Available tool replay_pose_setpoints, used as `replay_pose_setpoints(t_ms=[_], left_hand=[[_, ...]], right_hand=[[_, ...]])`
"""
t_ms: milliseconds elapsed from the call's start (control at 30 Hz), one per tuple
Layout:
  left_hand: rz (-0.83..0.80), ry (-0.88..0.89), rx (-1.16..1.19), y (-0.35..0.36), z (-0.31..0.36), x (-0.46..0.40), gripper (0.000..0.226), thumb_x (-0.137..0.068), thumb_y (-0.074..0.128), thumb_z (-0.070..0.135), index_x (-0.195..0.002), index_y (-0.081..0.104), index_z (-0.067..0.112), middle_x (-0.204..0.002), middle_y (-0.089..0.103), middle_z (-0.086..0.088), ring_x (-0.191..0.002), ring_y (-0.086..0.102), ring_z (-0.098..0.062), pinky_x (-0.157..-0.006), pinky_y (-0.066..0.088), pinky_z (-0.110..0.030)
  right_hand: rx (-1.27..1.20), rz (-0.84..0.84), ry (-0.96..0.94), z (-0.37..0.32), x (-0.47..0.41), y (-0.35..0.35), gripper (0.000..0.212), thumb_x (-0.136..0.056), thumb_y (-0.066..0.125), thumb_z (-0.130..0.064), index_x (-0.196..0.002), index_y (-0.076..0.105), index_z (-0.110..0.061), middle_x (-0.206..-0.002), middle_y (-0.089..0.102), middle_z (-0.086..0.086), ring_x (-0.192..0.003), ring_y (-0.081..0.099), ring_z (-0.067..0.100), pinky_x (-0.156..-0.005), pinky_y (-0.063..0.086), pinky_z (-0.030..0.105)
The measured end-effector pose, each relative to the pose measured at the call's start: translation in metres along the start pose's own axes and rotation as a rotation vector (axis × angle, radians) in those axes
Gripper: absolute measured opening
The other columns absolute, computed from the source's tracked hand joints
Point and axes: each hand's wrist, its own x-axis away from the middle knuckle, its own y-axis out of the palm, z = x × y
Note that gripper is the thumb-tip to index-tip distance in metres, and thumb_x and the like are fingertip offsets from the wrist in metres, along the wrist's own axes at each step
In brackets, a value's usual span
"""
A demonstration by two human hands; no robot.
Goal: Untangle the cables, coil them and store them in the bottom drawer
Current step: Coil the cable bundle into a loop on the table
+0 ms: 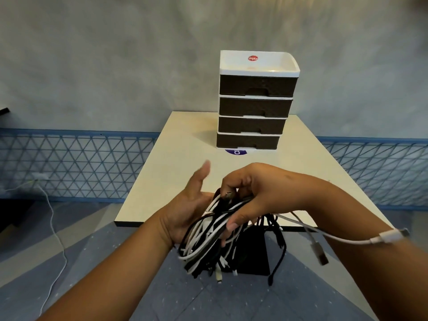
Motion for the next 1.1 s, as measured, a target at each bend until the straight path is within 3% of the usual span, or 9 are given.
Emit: replay_pose_setpoints(t_ms=[100, 233, 367, 467, 633, 767, 900, 1000, 1100], left_hand=[[-0.177, 0.063, -0.025, -0.007, -0.005, 0.001, 0.080, -0.067, 0.063, 0.079, -0.108, 0.068, 0.011, -0.091, 0.071, -0.008, -0.079, 0.068, -0.019, -0.077, 0.056, -0.033], [-0.214, 0.087, -0.145, -0.005, -0.008, -0.001, 0.045, -0.073, 0.081, 0.044, -0.103, 0.066, 0.014, -0.087, 0.063, -0.003, -0.077, 0.060, -0.015, -0.081, 0.055, -0.033], [-0.161, 0.101, -0.210, 0.004, -0.006, 0.001, 0.028, -0.068, 0.079, 0.026, -0.091, 0.070, 0.014, -0.088, 0.067, -0.005, -0.069, 0.059, -0.009, -0.074, 0.054, -0.026], [-0.086, 0.027, -0.016, 0.002, -0.010, 0.004, 0.029, -0.060, 0.083, 0.026, -0.080, 0.069, 0.010, -0.079, 0.067, -0.005, -0.066, 0.064, -0.011, -0.071, 0.055, -0.025], [0.108, -0.083, 0.240, 0.000, -0.012, 0.005, 0.031, -0.046, 0.083, 0.013, -0.065, 0.061, 0.005, -0.065, 0.063, -0.010, -0.065, 0.068, -0.023, -0.060, 0.057, -0.028], [0.133, -0.076, 0.401, 0.000, -0.014, 0.008, 0.033, -0.050, 0.079, 0.006, -0.066, 0.050, 0.009, -0.062, 0.055, -0.004, -0.058, 0.064, -0.023, -0.055, 0.055, -0.028], [0.153, -0.008, 0.414, -0.004, -0.015, 0.006, 0.030, -0.055, 0.077, 0.009, -0.068, 0.050, 0.010, -0.066, 0.055, -0.001, -0.060, 0.061, -0.020, -0.059, 0.054, -0.028], [0.247, 0.041, 0.352, 0.000, -0.013, 0.001, 0.023, -0.058, 0.074, 0.012, -0.064, 0.051, 0.012, -0.066, 0.055, -0.001, -0.060, 0.060, -0.019, -0.058, 0.053, -0.026], [0.336, 0.055, 0.305, 0.013, -0.012, -0.006, 0.007, -0.068, 0.060, 0.016, -0.063, 0.058, 0.011, -0.066, 0.057, -0.002, -0.059, 0.060, -0.019, -0.059, 0.052, -0.026]], right_hand=[[0.024, 0.006, -0.041, -0.001, 0.001, -0.004, 0.027, -0.073, 0.086, -0.017, -0.087, 0.065, -0.012, -0.082, 0.067, 0.005, -0.072, 0.066, 0.026, -0.070, 0.056, 0.046], [0.033, 0.021, -0.058, 0.002, -0.001, -0.007, 0.026, -0.072, 0.087, -0.019, -0.087, 0.067, -0.010, -0.084, 0.070, 0.008, -0.076, 0.068, 0.029, -0.073, 0.057, 0.051], [0.047, 0.034, -0.011, 0.007, -0.003, -0.006, 0.030, -0.071, 0.087, -0.022, -0.091, 0.067, -0.011, -0.085, 0.071, 0.005, -0.077, 0.070, 0.025, -0.075, 0.058, 0.048], [0.016, 0.089, -0.011, 0.017, -0.007, -0.006, 0.034, -0.069, 0.088, -0.027, -0.093, 0.068, -0.012, -0.088, 0.070, 0.006, -0.081, 0.068, 0.026, -0.078, 0.056, 0.050], [-0.404, 0.152, 0.031, 0.060, 0.001, -0.015, 0.037, -0.079, 0.076, -0.017, -0.108, 0.063, 0.003, -0.106, 0.065, 0.024, -0.099, 0.064, 0.032, -0.092, 0.052, 0.039], [-0.760, 0.507, 0.360, 0.119, 0.034, -0.024, 0.021, -0.090, 0.062, -0.015, -0.107, 0.065, -0.003, -0.113, 0.067, 0.021, -0.112, 0.062, 0.040, -0.099, 0.049, 0.047], [-0.568, 0.678, 0.697, 0.136, 0.058, -0.014, 0.015, -0.099, 0.054, -0.013, -0.107, 0.065, -0.007, -0.118, 0.065, 0.021, -0.098, 0.066, 0.032, -0.093, 0.052, 0.045], [-0.330, 0.956, 0.557, 0.087, 0.051, 0.007, 0.014, -0.098, 0.056, -0.021, -0.102, 0.064, -0.011, -0.102, 0.068, 0.016, -0.081, 0.064, 0.021, -0.079, 0.053, 0.036], [-0.219, 0.888, 0.198, 0.017, 0.035, 0.043, 0.014, -0.094, 0.062, -0.027, -0.092, 0.068, -0.014, -0.079, 0.067, 0.006, -0.066, 0.057, 0.009, -0.062, 0.048, 0.026]])
